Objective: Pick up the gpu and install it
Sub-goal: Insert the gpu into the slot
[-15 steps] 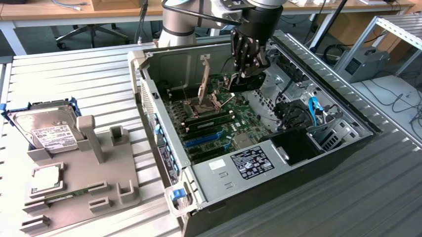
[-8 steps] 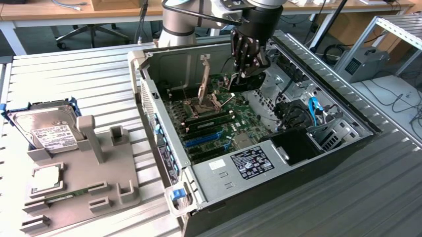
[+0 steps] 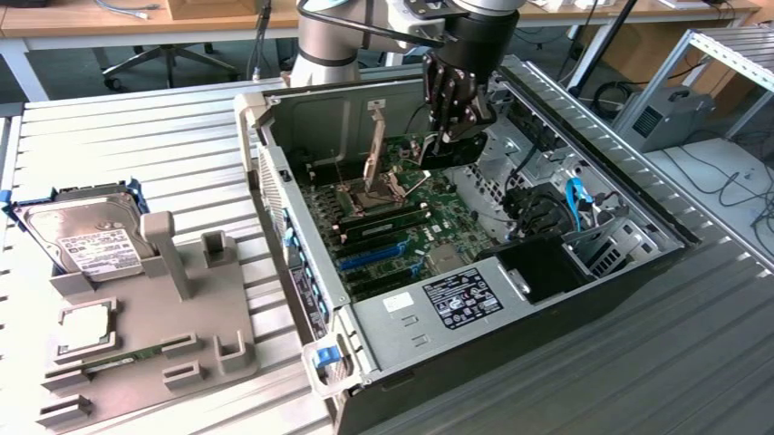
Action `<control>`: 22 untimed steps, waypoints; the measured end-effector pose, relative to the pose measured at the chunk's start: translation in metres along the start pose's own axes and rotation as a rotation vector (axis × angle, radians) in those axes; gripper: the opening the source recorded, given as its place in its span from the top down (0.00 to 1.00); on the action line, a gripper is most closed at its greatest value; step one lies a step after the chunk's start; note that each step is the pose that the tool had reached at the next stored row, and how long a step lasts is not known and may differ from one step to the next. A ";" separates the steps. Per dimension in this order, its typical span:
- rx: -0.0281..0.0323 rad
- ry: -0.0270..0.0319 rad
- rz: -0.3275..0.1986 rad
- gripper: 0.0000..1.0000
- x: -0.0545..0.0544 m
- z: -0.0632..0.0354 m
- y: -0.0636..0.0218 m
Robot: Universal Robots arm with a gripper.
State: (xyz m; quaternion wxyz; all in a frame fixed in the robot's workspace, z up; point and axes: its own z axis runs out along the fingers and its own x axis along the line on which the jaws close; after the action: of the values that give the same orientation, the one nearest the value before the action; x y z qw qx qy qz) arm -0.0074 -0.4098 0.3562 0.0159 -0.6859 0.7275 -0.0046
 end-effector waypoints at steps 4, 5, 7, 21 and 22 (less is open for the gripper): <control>-0.0001 -0.0001 -0.006 0.74 0.000 0.0000 0.0000; -0.0001 -0.0002 -0.007 0.74 0.000 0.0000 0.0000; -0.0002 -0.0003 -0.009 0.74 0.000 0.0000 0.0000; -0.0005 -0.0009 -0.030 0.74 0.000 0.0000 0.0000; -0.0007 -0.0016 -0.030 0.74 0.000 -0.0002 0.0001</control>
State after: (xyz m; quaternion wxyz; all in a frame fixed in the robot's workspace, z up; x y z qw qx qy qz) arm -0.0074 -0.4098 0.3564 0.0162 -0.6969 0.7170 -0.0040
